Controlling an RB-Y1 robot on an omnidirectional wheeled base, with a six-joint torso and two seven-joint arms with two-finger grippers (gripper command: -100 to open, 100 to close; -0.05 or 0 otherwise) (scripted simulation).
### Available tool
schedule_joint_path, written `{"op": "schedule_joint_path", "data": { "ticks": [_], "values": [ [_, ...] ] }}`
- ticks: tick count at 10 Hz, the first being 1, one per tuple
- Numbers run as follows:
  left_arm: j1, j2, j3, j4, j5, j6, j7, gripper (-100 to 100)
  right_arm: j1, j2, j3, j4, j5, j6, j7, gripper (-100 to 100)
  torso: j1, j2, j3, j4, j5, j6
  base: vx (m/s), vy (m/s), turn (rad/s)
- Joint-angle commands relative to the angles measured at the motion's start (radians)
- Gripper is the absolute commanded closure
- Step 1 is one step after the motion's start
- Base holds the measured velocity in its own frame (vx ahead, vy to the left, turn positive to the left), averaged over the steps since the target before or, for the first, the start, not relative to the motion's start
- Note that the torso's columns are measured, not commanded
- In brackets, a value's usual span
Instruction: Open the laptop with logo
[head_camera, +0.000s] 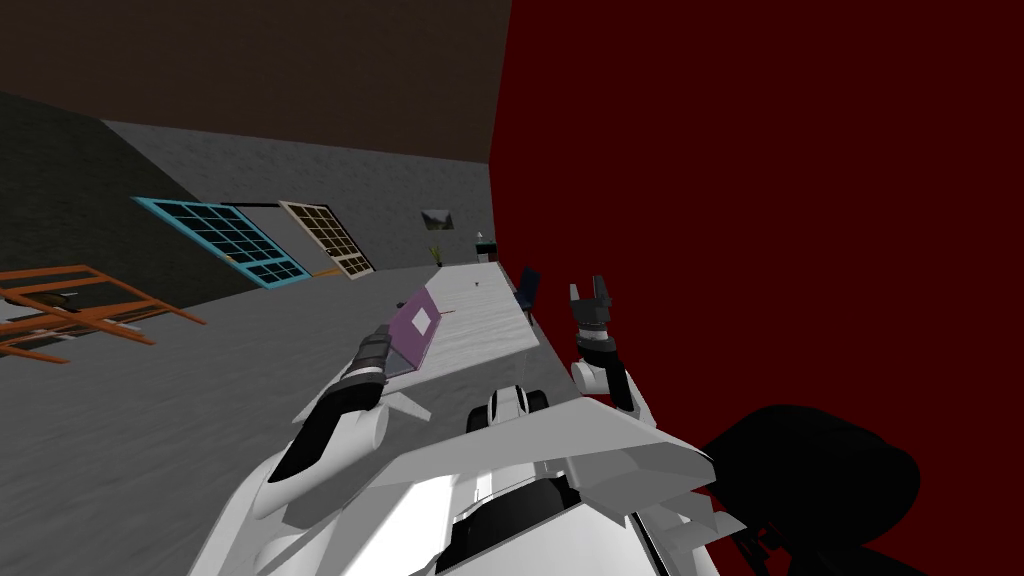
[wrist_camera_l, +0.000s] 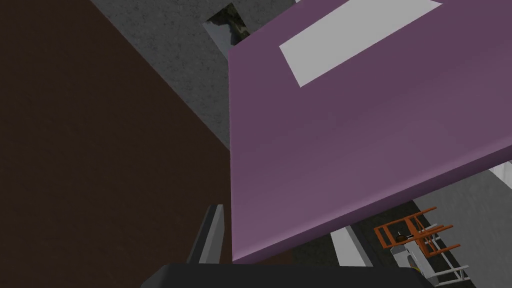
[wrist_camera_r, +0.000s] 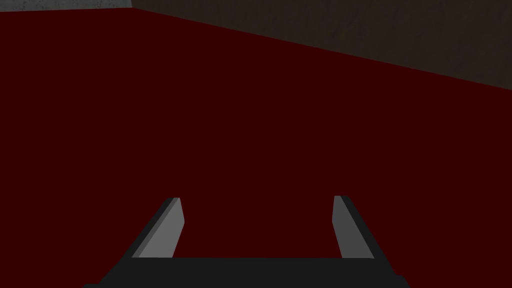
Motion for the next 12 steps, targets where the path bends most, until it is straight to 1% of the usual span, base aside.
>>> {"op": "schedule_joint_path", "data": {
  "ticks": [1,4,7,8,9,12],
  "values": [
    [0.003,-0.032,-0.002,-0.031,0.044,0.054,0.046,100,0.000,0.000,0.000,0.000,0.000,0.000,0.000,0,0.003,0.000,0.000,0.000,0.002,-0.002,0.007,0.136,0.009],
    [0.006,-0.066,-0.006,-0.064,0.087,0.107,0.088,100,0.000,0.000,0.000,0.000,0.000,0.000,0.000,0,0.003,-0.003,-0.001,-0.004,0.004,-0.003,0.007,0.105,0.020],
    [0.008,-0.099,-0.010,-0.098,0.130,0.160,0.130,100,0.000,0.000,0.000,0.000,0.000,0.000,0.000,0,-0.001,-0.003,-0.002,-0.002,0.001,0.000,0.012,0.105,0.030],
    [0.009,-0.092,-0.010,-0.090,0.120,0.143,0.119,100,0.000,0.000,0.000,0.000,0.000,0.000,0.000,0,-0.002,-0.003,-0.002,-0.001,-0.001,0.001,-0.002,0.057,0.004],
    [0.001,-0.098,-0.012,-0.069,0.154,0.155,0.164,100,0.000,0.000,0.000,0.000,0.000,0.000,0.000,0,-0.007,-0.003,-0.002,-0.001,-0.002,0.002,-0.003,0.076,0.088],
    [-0.011,-0.107,-0.016,-0.035,0.202,0.166,0.227,100,0.000,0.000,0.000,0.000,0.000,0.000,0.000,0,-0.004,0.000,-0.001,0.001,-0.002,0.001,-0.005,0.091,0.061]
  ]
}}
